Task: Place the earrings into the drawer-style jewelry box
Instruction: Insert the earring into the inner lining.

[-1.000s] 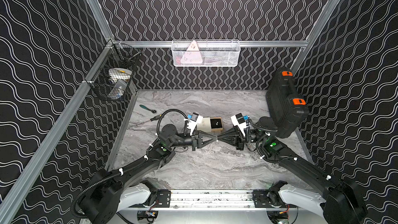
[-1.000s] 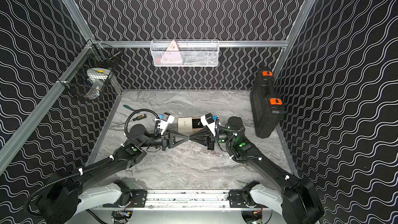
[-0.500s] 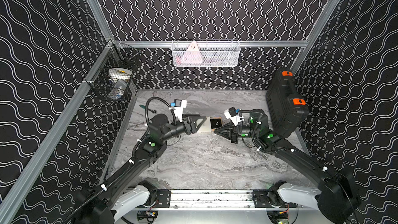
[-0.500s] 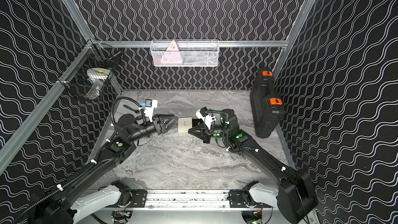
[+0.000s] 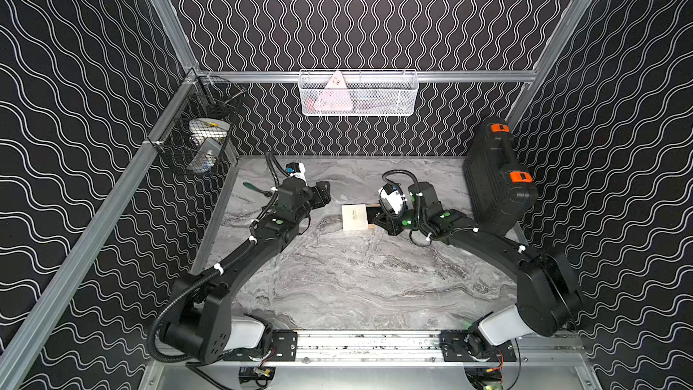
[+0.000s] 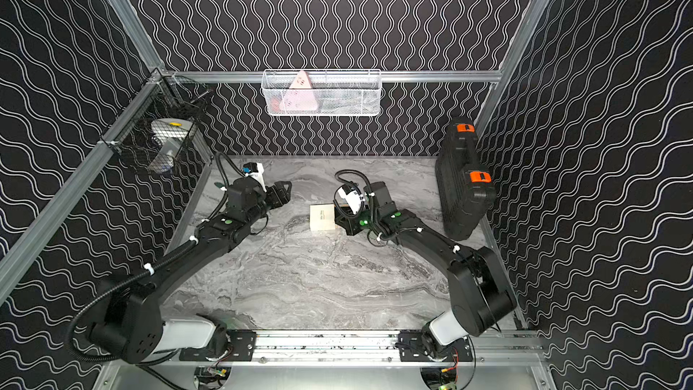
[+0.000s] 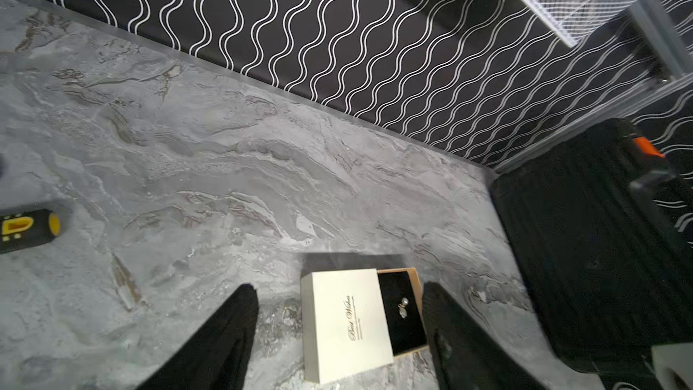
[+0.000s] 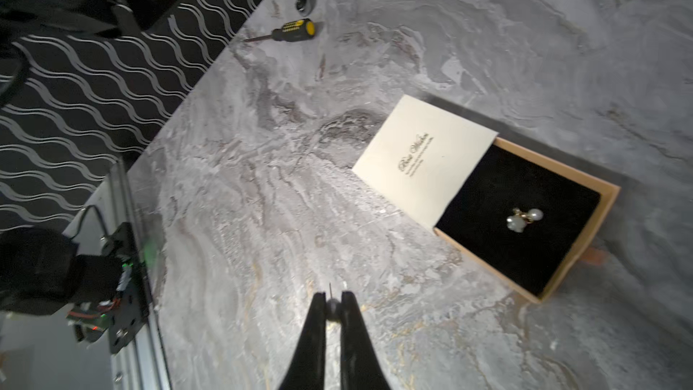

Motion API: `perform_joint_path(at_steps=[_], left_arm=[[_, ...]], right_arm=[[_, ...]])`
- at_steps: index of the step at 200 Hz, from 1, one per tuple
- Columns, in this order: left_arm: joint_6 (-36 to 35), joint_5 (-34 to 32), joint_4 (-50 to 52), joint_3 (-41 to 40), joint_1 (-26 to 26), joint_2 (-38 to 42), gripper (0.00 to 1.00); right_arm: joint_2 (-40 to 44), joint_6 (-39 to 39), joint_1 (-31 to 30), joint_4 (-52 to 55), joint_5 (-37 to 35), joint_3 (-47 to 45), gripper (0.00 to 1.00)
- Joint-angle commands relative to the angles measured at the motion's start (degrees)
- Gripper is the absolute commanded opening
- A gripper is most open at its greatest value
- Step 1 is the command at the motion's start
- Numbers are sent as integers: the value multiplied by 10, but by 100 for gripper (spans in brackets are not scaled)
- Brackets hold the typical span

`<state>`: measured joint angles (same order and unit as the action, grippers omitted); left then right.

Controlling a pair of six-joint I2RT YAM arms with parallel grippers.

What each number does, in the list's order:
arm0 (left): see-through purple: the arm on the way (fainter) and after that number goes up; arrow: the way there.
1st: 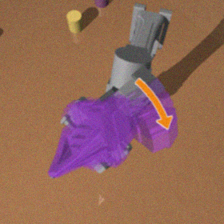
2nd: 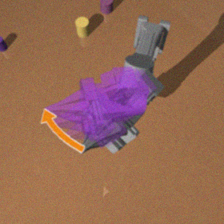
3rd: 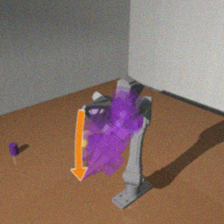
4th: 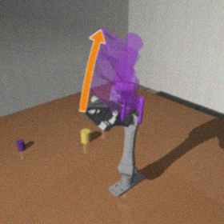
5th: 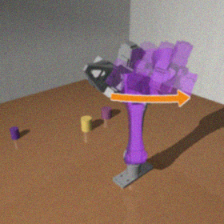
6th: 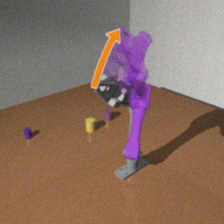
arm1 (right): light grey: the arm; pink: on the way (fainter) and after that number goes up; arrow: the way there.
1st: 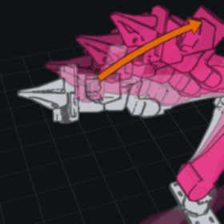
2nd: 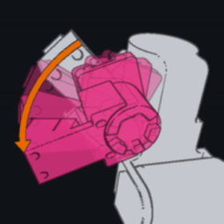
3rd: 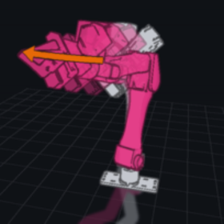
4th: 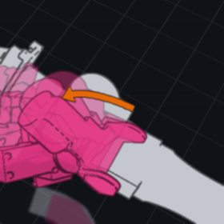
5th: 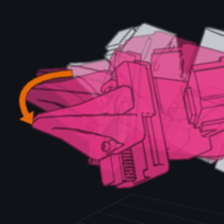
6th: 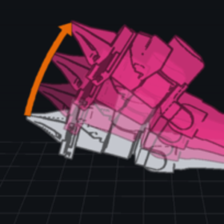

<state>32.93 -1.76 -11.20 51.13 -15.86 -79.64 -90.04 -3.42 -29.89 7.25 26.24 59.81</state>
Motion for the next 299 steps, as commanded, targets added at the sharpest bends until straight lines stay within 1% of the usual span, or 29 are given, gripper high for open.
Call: perform_joint_path(at_steps=[1,20,39,52,92,114,124,163,198,299], left_arm=[[-18,-15,-48,-2,4,-30,73],[-22,-33,-77,-10,8,-59,73],[-41,-47,-62,11,12,-88,73],[-45,-54,-69,15,15,-104,73],[-48,-43,-72,46,25,-156,73],[-49,-37,-70,57,36,-171,73],[-48,-30,-70,60,39,-176,73],[-52,-22,-67,59,50,-184,72],[-47,-11,-76,46,60,-184,72],[-46,3,-75,33,68,-167,72]], right_arm=[[-44,-3,0,61,-80,47,1],[-88,-3,1,98,-116,97,2],[-131,-1,2,135,-145,141,2],[-157,-1,4,156,-153,171,2],[-231,2,8,198,-168,249,1],[-256,5,10,224,-174,283,1],[-279,6,11,233,-171,296,1],[-307,23,12,285,-187,350,1],[-320,21,12,292,-173,359,1],[-331,25,1,315,-176,384,0]])
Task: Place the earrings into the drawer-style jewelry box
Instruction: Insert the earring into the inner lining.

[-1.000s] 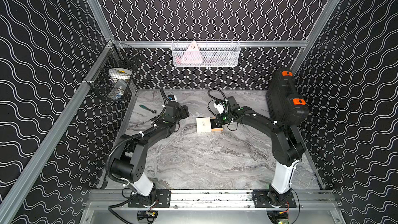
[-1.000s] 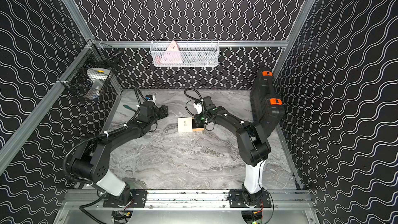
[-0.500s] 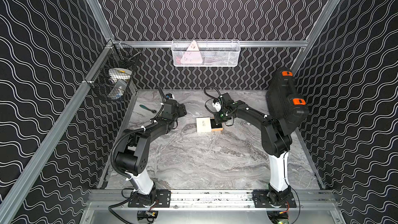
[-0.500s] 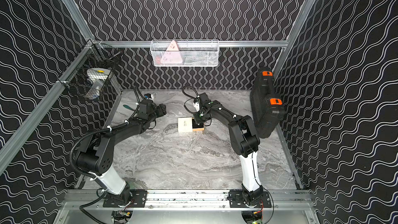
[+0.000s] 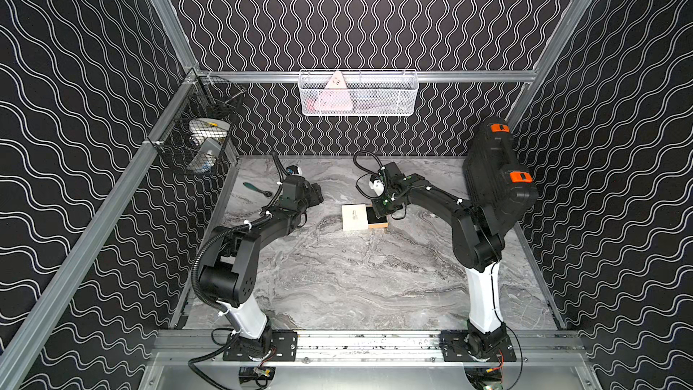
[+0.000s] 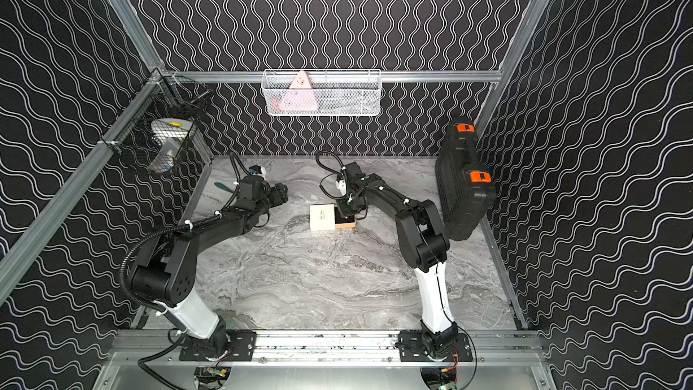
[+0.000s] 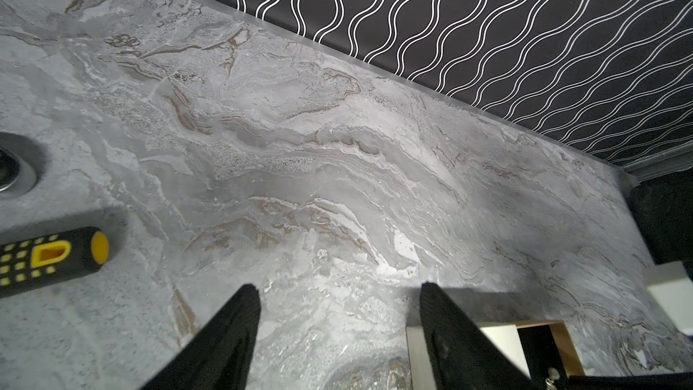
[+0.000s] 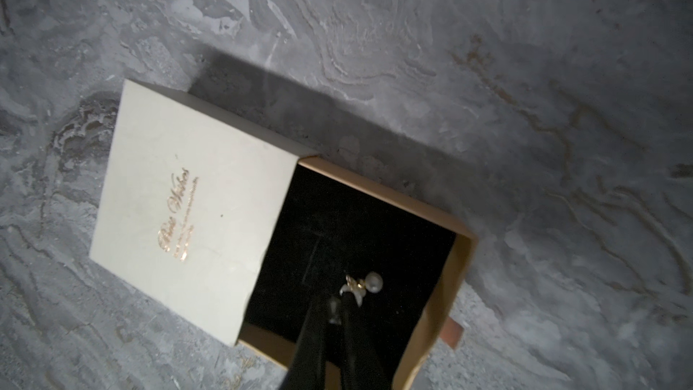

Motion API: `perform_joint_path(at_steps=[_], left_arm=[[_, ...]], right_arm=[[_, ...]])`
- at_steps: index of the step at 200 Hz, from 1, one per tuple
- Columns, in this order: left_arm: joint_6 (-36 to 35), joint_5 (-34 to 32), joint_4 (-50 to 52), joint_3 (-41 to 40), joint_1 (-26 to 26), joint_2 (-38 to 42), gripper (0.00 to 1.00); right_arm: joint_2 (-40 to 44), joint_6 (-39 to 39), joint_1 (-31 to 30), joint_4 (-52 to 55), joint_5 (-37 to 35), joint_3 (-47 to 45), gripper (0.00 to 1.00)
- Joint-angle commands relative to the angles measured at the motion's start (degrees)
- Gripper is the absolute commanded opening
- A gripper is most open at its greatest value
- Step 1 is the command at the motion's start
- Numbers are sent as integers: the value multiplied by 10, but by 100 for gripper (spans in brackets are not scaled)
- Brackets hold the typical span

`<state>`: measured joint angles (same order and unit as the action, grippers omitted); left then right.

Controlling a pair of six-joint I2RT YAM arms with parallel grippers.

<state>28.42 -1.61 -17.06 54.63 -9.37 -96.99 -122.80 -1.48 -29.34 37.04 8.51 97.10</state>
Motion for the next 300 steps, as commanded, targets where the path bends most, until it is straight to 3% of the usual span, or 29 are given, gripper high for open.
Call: perform_joint_path(at_steps=[1,300], left_arm=[[-1,2,-16,-2,3,7,73],[5,26,-21,-8,13,14,72]], right_arm=[[-3,5,-4,17,1,11,0],[-48,14,-18,41,-12,58,0]])
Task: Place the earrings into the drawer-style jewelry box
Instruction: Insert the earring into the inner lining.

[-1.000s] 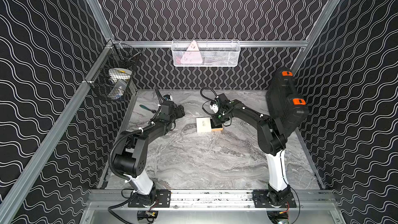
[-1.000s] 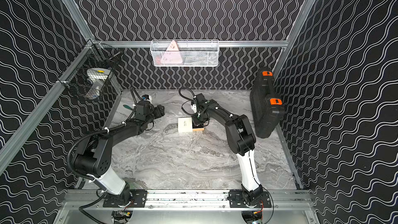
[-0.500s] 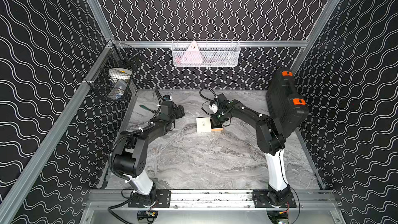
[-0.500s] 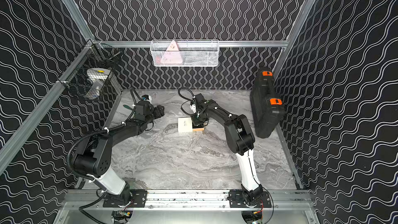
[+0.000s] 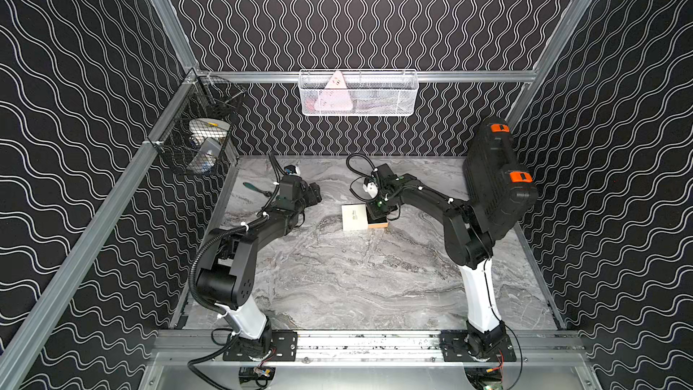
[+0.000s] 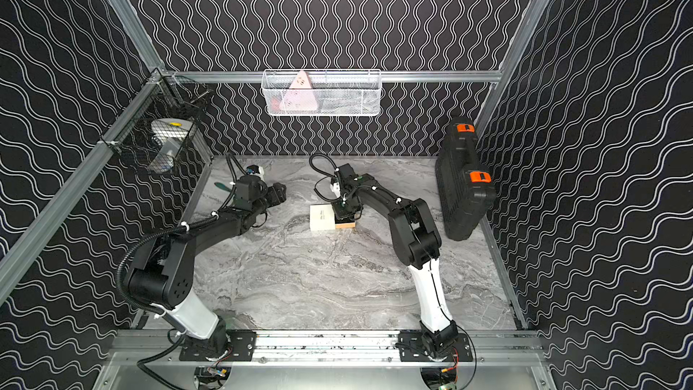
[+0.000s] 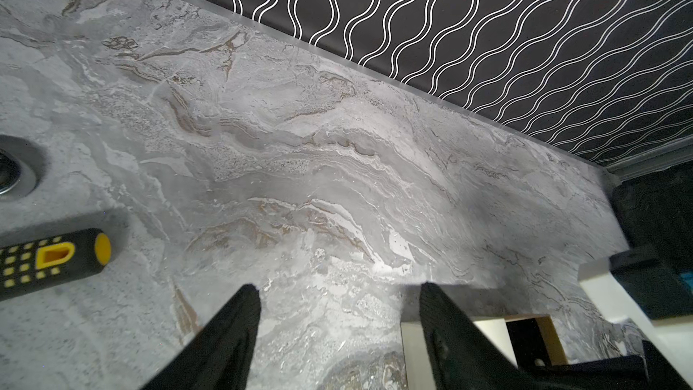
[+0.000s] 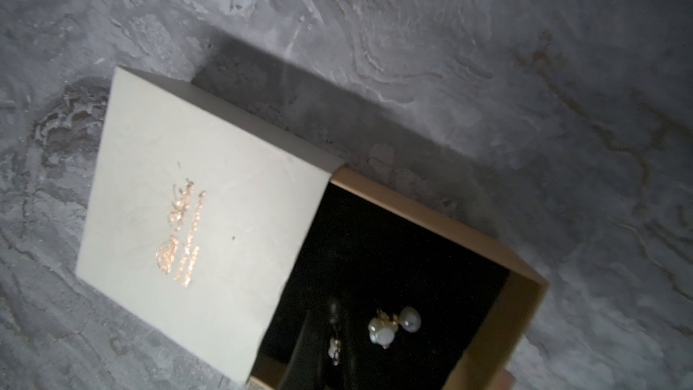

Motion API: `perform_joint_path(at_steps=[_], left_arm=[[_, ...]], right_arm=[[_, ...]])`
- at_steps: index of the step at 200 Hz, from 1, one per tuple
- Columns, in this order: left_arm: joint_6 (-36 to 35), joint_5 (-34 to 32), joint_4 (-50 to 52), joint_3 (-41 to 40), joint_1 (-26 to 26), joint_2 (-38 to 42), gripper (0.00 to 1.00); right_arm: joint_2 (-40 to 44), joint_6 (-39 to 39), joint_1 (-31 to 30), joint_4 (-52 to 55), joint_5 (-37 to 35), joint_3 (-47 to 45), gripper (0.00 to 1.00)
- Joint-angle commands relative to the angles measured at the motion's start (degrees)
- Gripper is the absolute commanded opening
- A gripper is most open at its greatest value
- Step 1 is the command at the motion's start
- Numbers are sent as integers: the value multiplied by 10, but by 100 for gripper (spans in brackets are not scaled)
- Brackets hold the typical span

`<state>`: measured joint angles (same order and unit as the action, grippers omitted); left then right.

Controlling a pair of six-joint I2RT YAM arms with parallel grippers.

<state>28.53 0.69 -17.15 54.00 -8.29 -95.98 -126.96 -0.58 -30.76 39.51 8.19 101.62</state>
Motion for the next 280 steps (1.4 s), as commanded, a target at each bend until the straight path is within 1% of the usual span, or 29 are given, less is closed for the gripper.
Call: perform_joint_path(at_steps=[1,98,157,184,234,253,280], left_arm=[[4,3,-20,-2,2,4,72],[4,5,-21,-5,4,5,73],[4,7,-21,-5,6,7,73],[4,9,-25,-7,6,6,73],[0,14,-24,-7,7,8,73],[1,16,-25,-7,8,7,73],[1,17,-23,-5,9,6,73]], right_arm=[[-7,5,-3,17,-9,13,0],[-32,9,-12,56,-34,50,0],[-38,9,-13,66,-31,61,4],[-33,8,-14,60,-18,61,7],[-32,9,-13,62,-29,64,25],[-29,9,-13,61,-29,64,27],[-16,7,-13,51,-28,57,26]])
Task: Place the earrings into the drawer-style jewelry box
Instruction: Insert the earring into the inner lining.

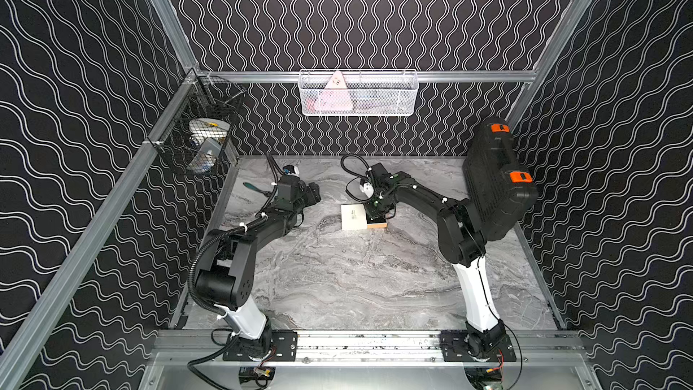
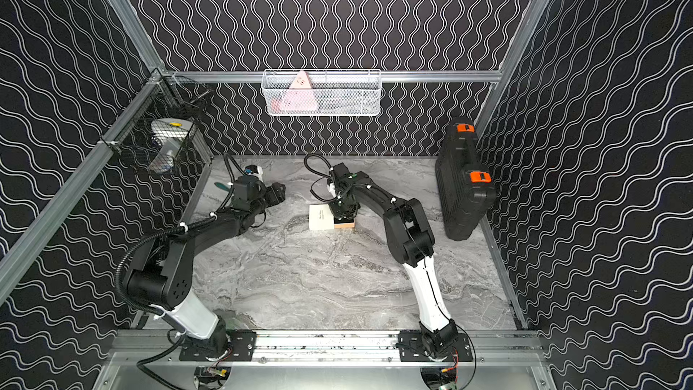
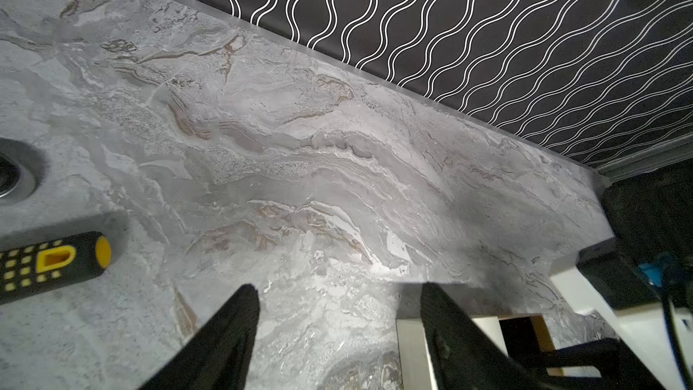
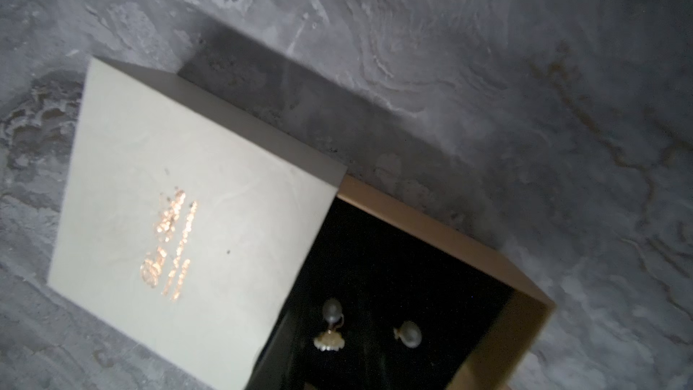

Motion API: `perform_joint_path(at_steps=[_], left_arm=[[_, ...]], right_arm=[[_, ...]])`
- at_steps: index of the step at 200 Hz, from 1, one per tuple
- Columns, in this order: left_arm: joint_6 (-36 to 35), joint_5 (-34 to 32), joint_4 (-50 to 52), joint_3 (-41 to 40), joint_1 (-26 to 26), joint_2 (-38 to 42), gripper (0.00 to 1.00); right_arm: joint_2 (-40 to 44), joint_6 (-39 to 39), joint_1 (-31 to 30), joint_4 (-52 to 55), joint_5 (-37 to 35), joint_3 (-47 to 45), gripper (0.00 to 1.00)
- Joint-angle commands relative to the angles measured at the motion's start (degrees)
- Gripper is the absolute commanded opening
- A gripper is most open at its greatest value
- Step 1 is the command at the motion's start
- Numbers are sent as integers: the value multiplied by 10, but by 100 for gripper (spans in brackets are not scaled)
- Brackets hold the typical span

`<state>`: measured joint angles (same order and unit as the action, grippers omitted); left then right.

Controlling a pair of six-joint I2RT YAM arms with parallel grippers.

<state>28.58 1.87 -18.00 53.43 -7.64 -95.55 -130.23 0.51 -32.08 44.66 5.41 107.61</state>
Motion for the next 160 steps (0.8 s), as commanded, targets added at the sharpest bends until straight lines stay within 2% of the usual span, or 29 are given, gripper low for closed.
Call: perform_joint_path(at_steps=[1,50,81,120,123,160], left_arm=[[1,6,-15,1,2,2,73],[3,8,-18,-1,2,2,73],[2,25,-23,1,2,3,74],[5,93,-23,25,2,-11,76],[7,101,-24,27,2,-13,77],[24,165,18,77,-7,-46,82]], right_arm=[[17,-4,0,-1,0,-4,26],[32,-8,2,-9,3,-15,19],[74,-27,17,-58,20,-64,17],[180,-88,56,-195,82,-192,21],[189,-94,73,-209,87,-205,22],[263,-207,138,-373,157,-341,31]])
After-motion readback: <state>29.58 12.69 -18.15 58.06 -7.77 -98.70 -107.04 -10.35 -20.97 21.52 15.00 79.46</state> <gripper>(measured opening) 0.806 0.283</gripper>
